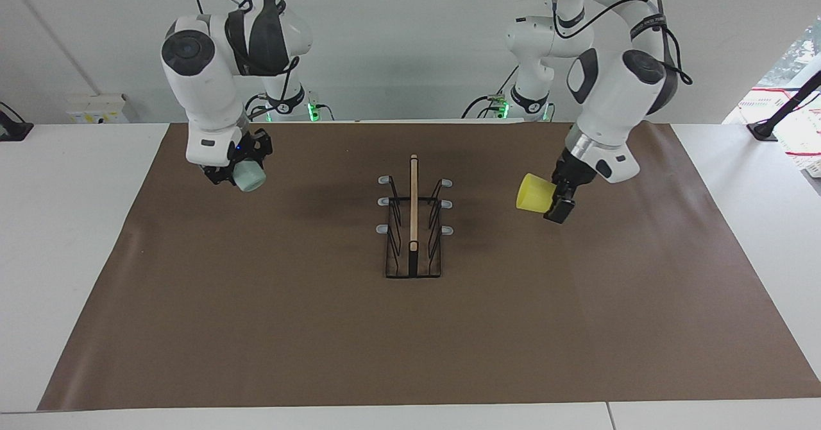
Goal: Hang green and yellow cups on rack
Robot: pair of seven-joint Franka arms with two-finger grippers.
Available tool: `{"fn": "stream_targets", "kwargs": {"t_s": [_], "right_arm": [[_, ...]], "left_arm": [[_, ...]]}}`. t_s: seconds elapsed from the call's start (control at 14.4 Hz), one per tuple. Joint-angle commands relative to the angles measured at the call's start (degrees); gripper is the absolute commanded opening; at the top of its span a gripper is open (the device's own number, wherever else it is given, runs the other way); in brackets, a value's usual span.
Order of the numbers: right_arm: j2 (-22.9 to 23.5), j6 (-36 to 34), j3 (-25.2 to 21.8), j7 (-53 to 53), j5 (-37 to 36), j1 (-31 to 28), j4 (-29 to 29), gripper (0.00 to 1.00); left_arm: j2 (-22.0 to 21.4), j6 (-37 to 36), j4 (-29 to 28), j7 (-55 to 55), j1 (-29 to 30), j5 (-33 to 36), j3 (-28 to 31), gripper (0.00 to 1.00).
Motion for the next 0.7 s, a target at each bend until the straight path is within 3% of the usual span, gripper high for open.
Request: {"fn": "stream_targets", "kwargs": {"t_s": [0.0,0.21,0.42,0.63], "right_arm": [[-4.2,-1.3,-0.8,-2.0,12.4,-2.5,-1.1,0.0],[-5.9,-1.3,-1.1,-9.4,29.2,-6.5,-3.0,0.0],[-7.3,-1.5,-1.1,-16.7,42.6,-10.5,-5.7,0.0],[-10.7,-0.8,-1.1,-21.7,55.1,-13.1,-12.2,0.0]], "left_arm": [[-2.1,-1.3,-1.6,-11.6,-8.2,12.4,1.0,0.0],[-1.7,-5.5,-1.8,-24.5,-15.8,25.7,0.9,0.0],[-0.8,-9.7,-1.8,-30.8,-21.3,32.9,0.9,0.0],[1.2,-11.0,-1.7,-38.2,-24.9,39.7,0.8,0.0]]}}
